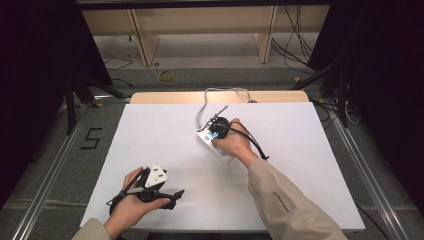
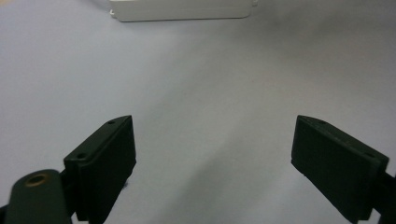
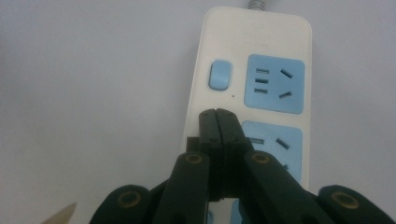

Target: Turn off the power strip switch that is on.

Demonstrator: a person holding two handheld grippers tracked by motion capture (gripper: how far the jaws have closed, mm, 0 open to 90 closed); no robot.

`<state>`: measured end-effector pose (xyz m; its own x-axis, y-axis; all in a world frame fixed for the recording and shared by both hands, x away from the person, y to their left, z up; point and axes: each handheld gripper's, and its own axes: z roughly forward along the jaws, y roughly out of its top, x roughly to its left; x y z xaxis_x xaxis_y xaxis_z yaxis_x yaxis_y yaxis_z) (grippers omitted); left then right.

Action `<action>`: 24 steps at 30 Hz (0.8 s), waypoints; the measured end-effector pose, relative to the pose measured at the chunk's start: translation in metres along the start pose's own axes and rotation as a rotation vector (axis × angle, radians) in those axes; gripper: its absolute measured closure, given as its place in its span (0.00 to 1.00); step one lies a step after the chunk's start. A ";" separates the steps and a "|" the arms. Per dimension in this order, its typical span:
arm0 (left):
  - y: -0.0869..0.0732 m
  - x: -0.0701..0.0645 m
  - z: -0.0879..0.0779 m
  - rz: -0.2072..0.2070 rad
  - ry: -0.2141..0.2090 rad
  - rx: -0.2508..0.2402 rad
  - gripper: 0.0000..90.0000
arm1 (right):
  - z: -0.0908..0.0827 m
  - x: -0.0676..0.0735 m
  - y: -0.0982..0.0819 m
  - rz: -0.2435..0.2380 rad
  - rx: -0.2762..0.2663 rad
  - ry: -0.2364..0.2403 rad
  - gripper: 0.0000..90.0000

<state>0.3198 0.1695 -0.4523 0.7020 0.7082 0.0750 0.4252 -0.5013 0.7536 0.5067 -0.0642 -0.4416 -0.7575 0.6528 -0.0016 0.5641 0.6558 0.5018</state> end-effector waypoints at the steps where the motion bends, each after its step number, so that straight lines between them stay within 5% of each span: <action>1: 0.000 0.000 0.000 -0.003 -0.002 0.000 0.15 | 0.000 0.000 0.000 -0.001 0.003 0.000 1.00; 24: 0.000 0.000 0.000 -0.003 -0.001 0.001 0.15 | 0.001 0.003 0.008 -0.014 0.063 -0.008 1.00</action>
<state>0.3196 0.1693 -0.4524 0.7009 0.7096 0.0721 0.4282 -0.4995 0.7531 0.5093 -0.0566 -0.4382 -0.7630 0.6462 -0.0154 0.5732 0.6874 0.4459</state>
